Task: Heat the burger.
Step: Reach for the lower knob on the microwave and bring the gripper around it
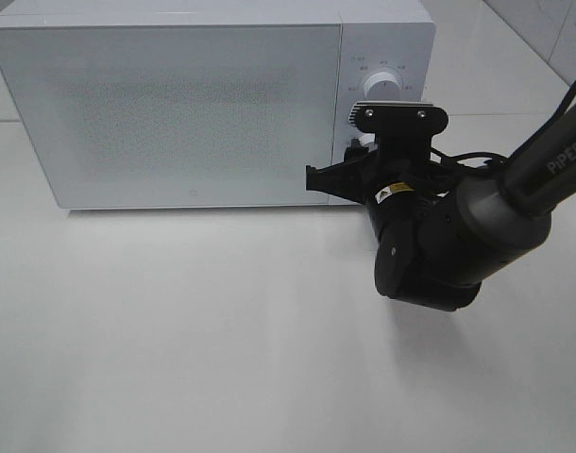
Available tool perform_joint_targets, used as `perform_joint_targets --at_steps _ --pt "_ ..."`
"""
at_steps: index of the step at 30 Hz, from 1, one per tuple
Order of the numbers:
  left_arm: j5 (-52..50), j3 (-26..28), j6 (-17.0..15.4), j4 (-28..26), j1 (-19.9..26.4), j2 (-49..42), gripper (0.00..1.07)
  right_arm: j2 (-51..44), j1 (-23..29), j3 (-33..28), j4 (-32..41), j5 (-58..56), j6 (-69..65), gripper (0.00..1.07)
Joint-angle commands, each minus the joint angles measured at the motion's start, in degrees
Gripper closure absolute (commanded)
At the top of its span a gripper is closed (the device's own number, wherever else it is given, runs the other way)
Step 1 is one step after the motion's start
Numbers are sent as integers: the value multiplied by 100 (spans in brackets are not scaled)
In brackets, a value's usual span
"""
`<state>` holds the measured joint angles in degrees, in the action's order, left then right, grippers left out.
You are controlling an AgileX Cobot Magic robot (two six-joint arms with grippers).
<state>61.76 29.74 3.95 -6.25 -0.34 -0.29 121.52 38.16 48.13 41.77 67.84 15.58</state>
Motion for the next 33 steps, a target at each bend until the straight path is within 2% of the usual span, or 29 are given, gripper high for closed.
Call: perform_joint_targets --at_steps 1,10,12,14,15,17,18,19,21,24,26,33 --pt "-52 -17 -34 0 0 -97 9 -17 -6 57 -269 80 -69 107" --pt "-52 -17 -34 0 0 -97 9 -17 -6 57 -716 413 -527 107" --pt "-52 -17 -34 0 0 -97 9 -17 -6 57 -1180 498 -1828 107" --pt "-52 -17 -34 0 0 -97 9 -17 -6 57 -1283 510 -2154 107" --pt "-52 -17 -34 0 0 -97 9 -17 -6 57 -1438 539 -2979 107" --pt "-52 -17 -34 0 0 -97 9 -17 -6 57 -1461 544 -3329 107" --pt "-52 -17 -34 0 0 -97 9 -17 -6 57 -1490 544 -4274 107" --pt "-52 -17 -34 0 0 -97 9 -17 -6 57 -1490 544 -4274 107" --pt "-52 -17 -34 0 0 -97 9 -17 -6 57 -1610 607 -5604 107" --pt "-52 -17 -34 0 0 -97 9 -17 -6 57 -1725 653 -6377 107" --pt "-52 -17 -34 0 0 -97 9 -17 -6 57 -1759 659 -7638 107" --pt "-52 -17 -34 0 0 -97 9 -17 -6 57 -1753 642 -9494 107"
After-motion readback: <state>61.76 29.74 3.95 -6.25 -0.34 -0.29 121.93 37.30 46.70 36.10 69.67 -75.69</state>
